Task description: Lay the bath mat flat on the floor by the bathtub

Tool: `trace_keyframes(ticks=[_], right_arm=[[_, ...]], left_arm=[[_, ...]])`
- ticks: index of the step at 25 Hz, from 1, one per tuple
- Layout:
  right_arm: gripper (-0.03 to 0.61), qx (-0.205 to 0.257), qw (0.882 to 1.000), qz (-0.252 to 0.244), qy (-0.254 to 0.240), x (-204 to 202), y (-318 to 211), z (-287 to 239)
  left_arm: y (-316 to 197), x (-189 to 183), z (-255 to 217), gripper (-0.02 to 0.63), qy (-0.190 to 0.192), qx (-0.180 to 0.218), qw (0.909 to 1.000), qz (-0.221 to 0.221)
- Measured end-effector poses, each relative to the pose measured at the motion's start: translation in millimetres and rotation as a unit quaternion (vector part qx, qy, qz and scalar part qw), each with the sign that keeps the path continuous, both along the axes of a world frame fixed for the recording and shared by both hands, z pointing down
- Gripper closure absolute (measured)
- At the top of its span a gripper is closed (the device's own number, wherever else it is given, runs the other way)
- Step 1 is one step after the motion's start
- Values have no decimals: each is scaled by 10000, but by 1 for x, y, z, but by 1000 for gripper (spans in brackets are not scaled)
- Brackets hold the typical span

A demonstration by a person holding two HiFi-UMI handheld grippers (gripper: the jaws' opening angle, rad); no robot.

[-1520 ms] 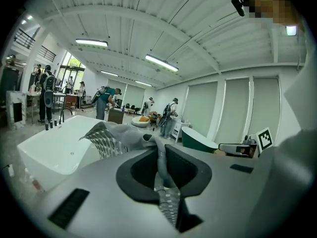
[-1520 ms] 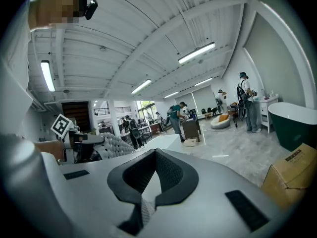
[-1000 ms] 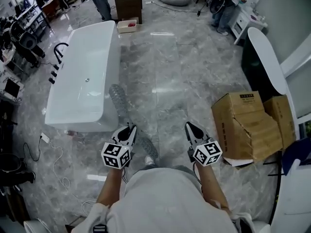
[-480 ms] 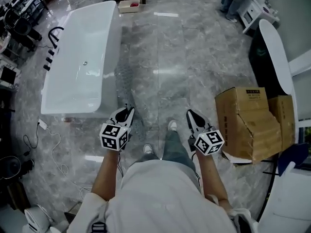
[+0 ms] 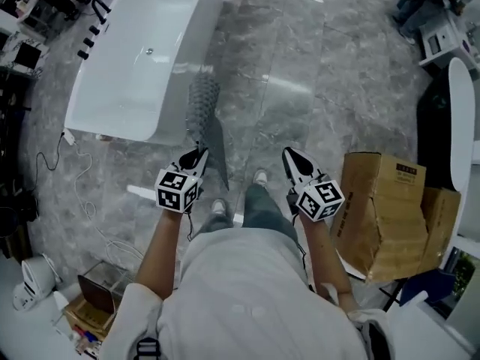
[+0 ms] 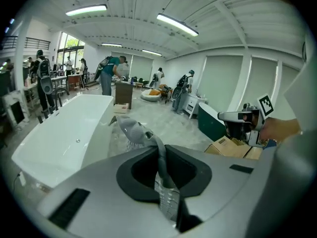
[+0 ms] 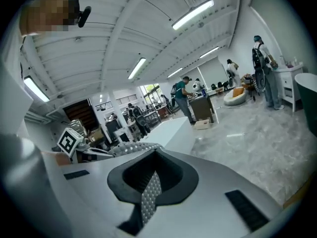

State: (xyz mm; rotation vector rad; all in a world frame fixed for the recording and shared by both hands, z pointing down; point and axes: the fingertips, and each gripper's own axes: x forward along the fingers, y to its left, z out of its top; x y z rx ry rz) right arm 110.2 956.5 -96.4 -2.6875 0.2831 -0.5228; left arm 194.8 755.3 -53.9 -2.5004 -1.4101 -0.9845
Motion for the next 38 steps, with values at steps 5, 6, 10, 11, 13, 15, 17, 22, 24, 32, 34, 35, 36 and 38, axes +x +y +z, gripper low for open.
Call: trace_keyframes(ticks=[5, 6, 10, 11, 13, 15, 17, 22, 24, 32, 34, 35, 36, 38], right_arm=[[555, 253, 9987, -406, -189, 47, 18, 38], [555, 322, 9981, -477, -238, 53, 22, 46], [555, 518, 9931, -893, -549, 65, 18, 82], [555, 524, 9918, -980, -633, 69, 15, 93], [555, 522, 9894, -1093, -801, 76, 10, 114], [555, 512, 9878, -1126, -947, 83, 9, 135], [555, 502, 9873, -1087, -1047, 89, 10, 153], [555, 380, 9873, -866, -1278, 101, 10, 201], [555, 334, 9860, -824, -1408, 100, 3, 220], [555, 262, 9758, -959, -1947, 88, -22, 295], [555, 248, 9736, -1016, -2030, 88, -30, 311], [555, 253, 9731, -1037, -2040, 89, -35, 317], [555, 257, 9727, -1062, -2048, 90, -41, 322], [555, 262, 9706, -1153, -2095, 91, -54, 334]], left_arm=[[25, 29, 45, 572, -254, 175, 9986, -441], [31, 34, 52, 572, -288, 207, 9980, -532], [39, 49, 77, 572, -424, 245, 9940, -977], [40, 57, 83, 572, -439, 217, 9930, -1074], [41, 74, 98, 572, -492, 113, 9909, -1247], [43, 89, 113, 572, -529, 27, 9892, -1368], [43, 98, 131, 572, -541, -2, 9879, -1456], [31, 121, 196, 572, -659, -41, 9846, -1618], [22, 130, 223, 572, -739, -132, 9828, -1688], [-11, 149, 320, 574, -895, -302, 9724, -2135], [-24, 146, 340, 574, -918, -307, 9696, -2247], [-32, 144, 350, 574, -926, -294, 9683, -2302], [-41, 143, 359, 574, -933, -269, 9669, -2360], [-62, 140, 377, 574, -961, -226, 9631, -2504]])
